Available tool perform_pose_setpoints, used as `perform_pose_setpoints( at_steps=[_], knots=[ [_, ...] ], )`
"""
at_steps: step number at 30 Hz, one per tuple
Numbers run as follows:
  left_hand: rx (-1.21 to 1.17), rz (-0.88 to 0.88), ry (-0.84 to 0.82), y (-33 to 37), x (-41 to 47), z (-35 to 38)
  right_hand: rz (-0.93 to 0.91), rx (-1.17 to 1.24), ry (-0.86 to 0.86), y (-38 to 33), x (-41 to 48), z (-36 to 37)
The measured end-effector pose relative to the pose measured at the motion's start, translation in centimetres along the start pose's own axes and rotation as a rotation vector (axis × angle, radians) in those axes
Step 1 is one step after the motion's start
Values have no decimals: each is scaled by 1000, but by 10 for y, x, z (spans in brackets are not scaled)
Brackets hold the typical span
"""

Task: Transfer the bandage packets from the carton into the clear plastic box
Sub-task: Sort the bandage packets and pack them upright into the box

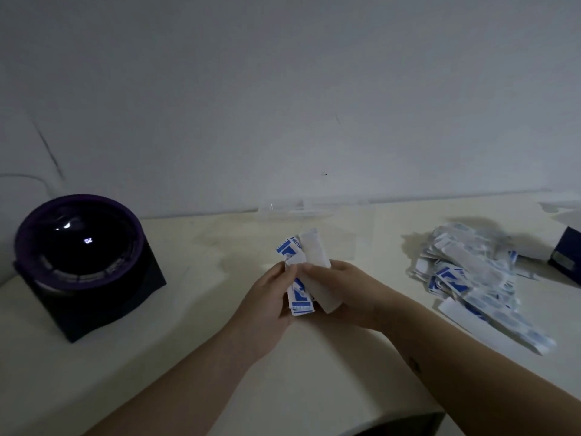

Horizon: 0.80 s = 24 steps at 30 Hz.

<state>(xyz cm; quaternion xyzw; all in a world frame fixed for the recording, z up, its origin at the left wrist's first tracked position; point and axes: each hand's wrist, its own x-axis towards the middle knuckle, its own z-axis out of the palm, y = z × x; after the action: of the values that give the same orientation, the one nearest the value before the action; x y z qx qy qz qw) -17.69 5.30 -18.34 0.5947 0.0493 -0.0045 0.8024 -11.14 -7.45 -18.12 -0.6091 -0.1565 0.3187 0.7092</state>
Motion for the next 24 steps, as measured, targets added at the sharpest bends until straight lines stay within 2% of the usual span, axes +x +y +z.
perform_pose_setpoints(
  at_steps=[4,7,9,12,15,20,24],
  knots=[
    [11,-19,66,-5,9,-5,-16,-57,61,3,4,-5],
    [47,-27,89,-8,10,-6,-49,-172,161,4,2,-13],
    [105,-5,120,-8,11,-8,-39,-273,163,2,0,-18],
    [517,120,286,-7,11,-11,3,-236,151,0,-3,-25],
    [906,375,380,-5,3,-7,14,-77,105,1,-6,-25],
    [1155,352,317,-8,3,-4,9,-60,0,4,-10,-17],
    [1110,345,309,-10,4,-5,-18,-161,9,6,-10,-13]
  ],
)
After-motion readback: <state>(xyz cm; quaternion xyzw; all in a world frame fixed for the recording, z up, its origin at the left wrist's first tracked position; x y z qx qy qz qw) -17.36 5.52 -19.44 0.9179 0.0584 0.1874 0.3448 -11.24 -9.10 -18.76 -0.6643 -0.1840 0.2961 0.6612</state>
